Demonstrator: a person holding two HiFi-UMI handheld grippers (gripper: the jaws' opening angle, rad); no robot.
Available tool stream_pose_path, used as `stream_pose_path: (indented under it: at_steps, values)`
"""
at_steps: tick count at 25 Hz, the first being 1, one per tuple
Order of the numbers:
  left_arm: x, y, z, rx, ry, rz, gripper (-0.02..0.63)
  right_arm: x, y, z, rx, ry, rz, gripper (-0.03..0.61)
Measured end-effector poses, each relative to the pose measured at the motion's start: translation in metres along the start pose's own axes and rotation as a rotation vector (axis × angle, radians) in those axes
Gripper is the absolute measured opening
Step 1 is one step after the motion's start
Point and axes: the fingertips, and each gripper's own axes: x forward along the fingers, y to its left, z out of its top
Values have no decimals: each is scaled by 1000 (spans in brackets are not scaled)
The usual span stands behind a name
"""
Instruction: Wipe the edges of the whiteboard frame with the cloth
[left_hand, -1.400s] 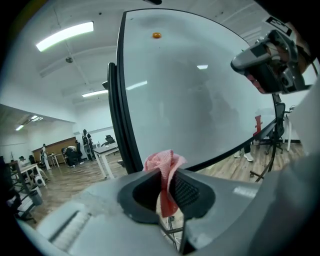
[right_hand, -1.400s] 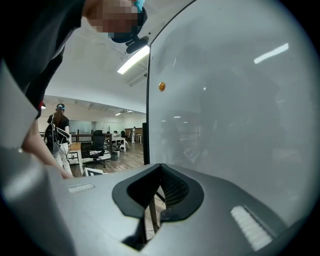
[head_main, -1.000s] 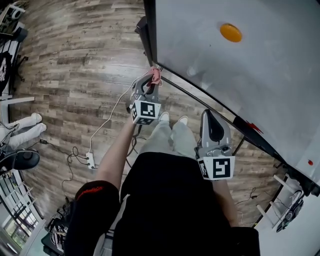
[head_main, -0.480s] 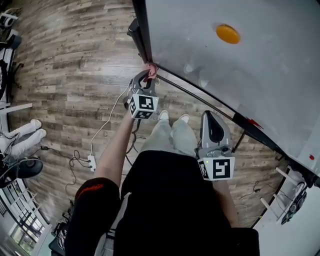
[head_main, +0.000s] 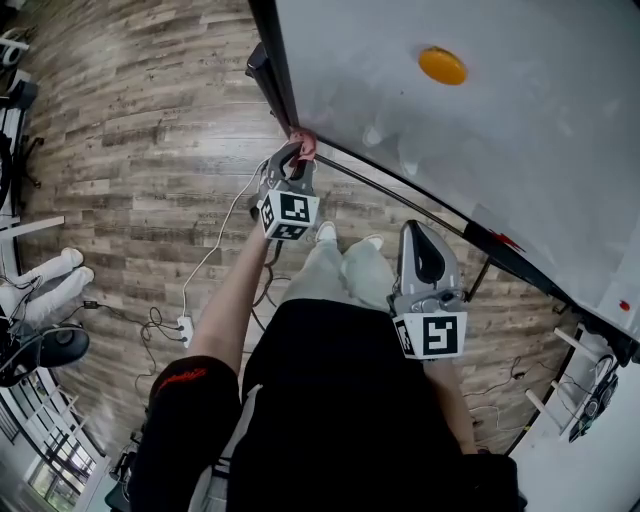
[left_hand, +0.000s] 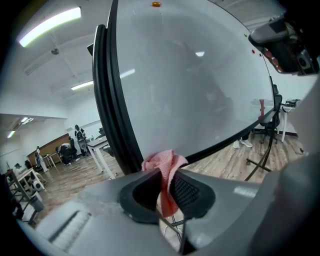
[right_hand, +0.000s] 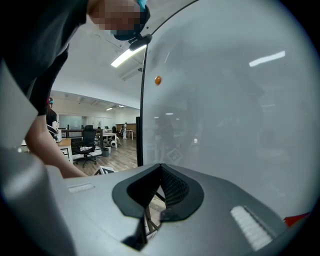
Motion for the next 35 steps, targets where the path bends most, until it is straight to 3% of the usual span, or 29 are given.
stream_pose_path:
  at_steps: [35]
  values:
    - [9, -40, 8, 32, 4, -75, 44, -26, -31, -12, 28, -1, -81, 2]
